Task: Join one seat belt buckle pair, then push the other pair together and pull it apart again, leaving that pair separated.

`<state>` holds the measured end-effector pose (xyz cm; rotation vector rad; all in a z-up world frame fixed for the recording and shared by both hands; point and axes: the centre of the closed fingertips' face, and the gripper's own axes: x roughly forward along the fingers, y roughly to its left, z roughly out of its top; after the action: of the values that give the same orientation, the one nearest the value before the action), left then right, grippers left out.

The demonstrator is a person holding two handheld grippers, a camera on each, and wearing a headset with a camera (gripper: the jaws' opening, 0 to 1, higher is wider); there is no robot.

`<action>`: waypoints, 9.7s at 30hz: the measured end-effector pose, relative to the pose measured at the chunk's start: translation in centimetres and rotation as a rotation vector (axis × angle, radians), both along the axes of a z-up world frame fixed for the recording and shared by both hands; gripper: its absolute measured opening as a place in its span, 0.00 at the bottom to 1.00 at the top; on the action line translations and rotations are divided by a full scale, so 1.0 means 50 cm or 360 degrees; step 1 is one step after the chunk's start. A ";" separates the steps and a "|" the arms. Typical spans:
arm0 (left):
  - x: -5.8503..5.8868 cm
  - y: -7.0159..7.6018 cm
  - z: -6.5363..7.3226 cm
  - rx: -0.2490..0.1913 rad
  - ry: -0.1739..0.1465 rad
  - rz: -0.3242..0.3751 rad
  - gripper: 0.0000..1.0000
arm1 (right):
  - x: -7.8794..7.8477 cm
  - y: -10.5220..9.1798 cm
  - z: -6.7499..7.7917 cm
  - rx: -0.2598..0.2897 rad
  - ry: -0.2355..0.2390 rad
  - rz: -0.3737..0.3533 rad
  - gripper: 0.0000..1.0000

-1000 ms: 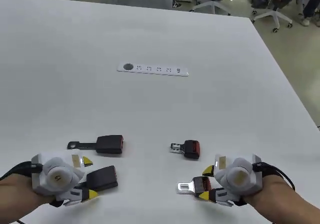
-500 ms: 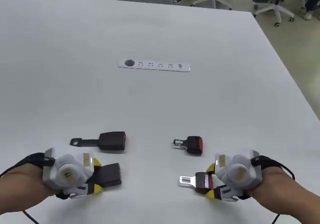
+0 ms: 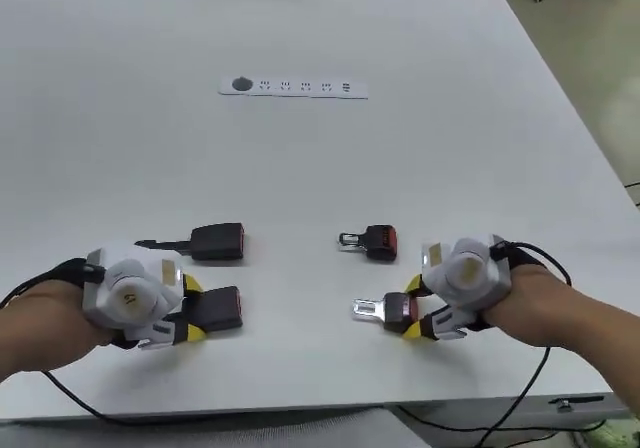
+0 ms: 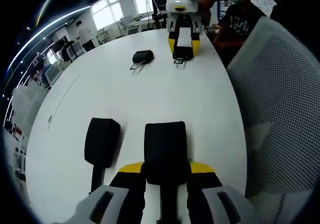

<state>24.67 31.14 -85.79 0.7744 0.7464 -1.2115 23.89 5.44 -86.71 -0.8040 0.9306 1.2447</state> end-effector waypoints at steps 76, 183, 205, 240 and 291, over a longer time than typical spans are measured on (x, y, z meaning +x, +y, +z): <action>-0.003 -0.002 -0.007 0.0155 0.0155 -0.0120 0.33 | 0.009 0.335 0.007 0.0260 -0.0084 0.0151 0.35; 0.199 0.003 0.053 0.0047 -0.0032 0.0043 0.48 | 0.205 0.081 0.054 0.0094 -0.0287 -0.0074 0.38; 0.191 0.008 0.012 0.0168 0.0002 -0.0112 0.33 | 0.213 0.011 0.002 -0.0006 -0.0048 0.0002 0.14; 0.198 0.010 0.010 0.0219 0.0012 -0.0083 0.32 | 0.221 0.018 -0.001 -0.0040 -0.0083 -0.0025 0.04; 0.201 0.009 0.007 0.0180 0.0049 -0.0076 0.32 | 0.237 0.088 0.013 -0.0045 -0.0168 0.0247 0.34</action>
<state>34.73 31.58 -85.42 0.8728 0.8312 -1.2343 35.71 9.85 -86.06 -0.9696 0.8139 1.3121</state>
